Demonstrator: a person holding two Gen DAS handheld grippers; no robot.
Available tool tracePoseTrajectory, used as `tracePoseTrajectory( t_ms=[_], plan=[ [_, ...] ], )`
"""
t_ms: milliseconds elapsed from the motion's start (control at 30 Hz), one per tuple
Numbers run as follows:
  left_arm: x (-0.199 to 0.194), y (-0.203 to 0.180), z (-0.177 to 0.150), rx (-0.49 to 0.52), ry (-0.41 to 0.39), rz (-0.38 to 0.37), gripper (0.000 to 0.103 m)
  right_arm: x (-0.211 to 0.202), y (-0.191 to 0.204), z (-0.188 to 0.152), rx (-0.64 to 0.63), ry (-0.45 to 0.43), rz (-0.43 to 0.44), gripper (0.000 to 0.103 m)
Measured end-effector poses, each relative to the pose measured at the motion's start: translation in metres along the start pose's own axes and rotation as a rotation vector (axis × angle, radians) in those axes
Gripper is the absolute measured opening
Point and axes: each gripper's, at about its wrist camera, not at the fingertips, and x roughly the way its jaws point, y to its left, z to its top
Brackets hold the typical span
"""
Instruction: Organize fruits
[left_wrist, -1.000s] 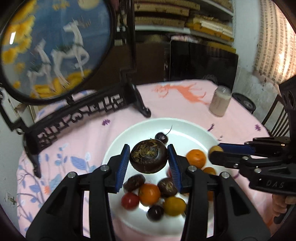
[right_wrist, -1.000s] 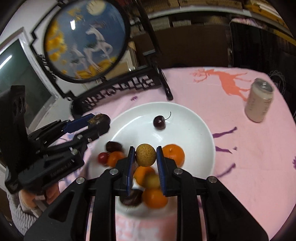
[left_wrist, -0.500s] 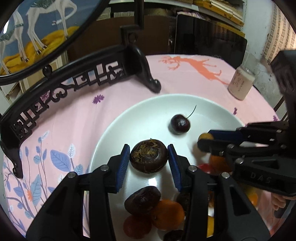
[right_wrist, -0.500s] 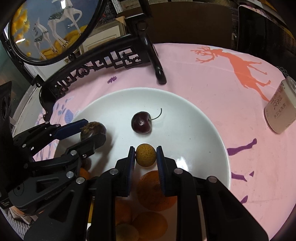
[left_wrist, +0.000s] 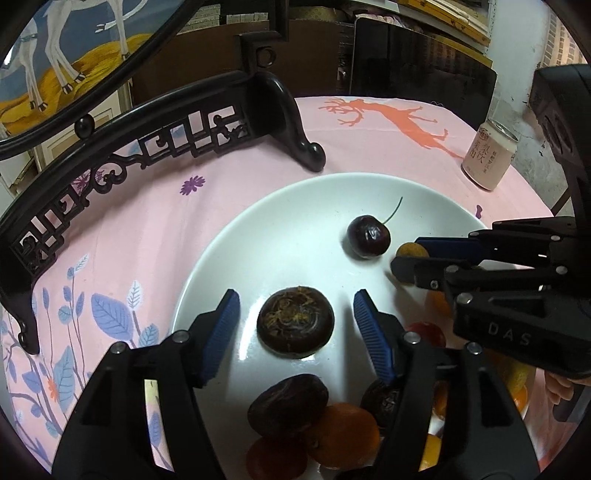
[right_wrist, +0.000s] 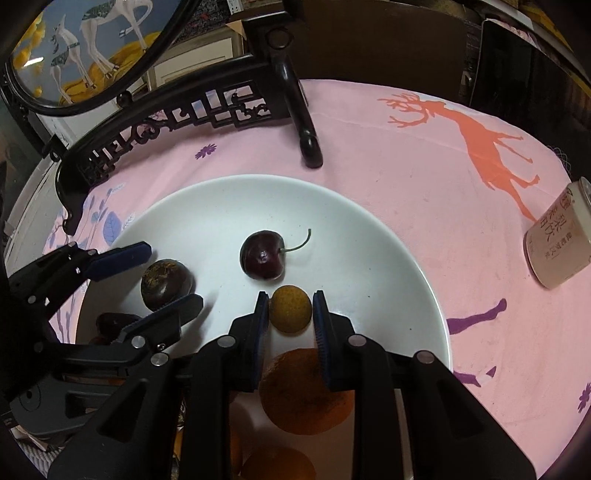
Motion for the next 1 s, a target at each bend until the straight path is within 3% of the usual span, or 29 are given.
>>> tracePoseTrajectory(
  t_ms=[67,267,533,800,1000],
  plan=[
    [-0.004,0.003,0.001,-0.02,-0.013,0.001,0.07,0.001,0.0,0.001,-0.002,0.008,-0.009,0.033],
    [-0.024,0.003,0.006,-0.025,-0.05,0.012,0.072,-0.012,-0.001,-0.001,0.015,-0.025,-0.02,0.033],
    [-0.089,-0.007,0.003,-0.014,-0.153,0.056,0.077,-0.095,0.009,-0.018,0.003,-0.166,-0.006,0.033],
    [-0.171,-0.037,-0.051,-0.007,-0.302,0.129,0.087,-0.171,0.035,-0.081,-0.003,-0.309,0.03,0.039],
    [-0.17,-0.056,-0.105,-0.025,-0.279,0.139,0.088,-0.172,0.048,-0.126,0.003,-0.321,0.042,0.039]
  ],
)
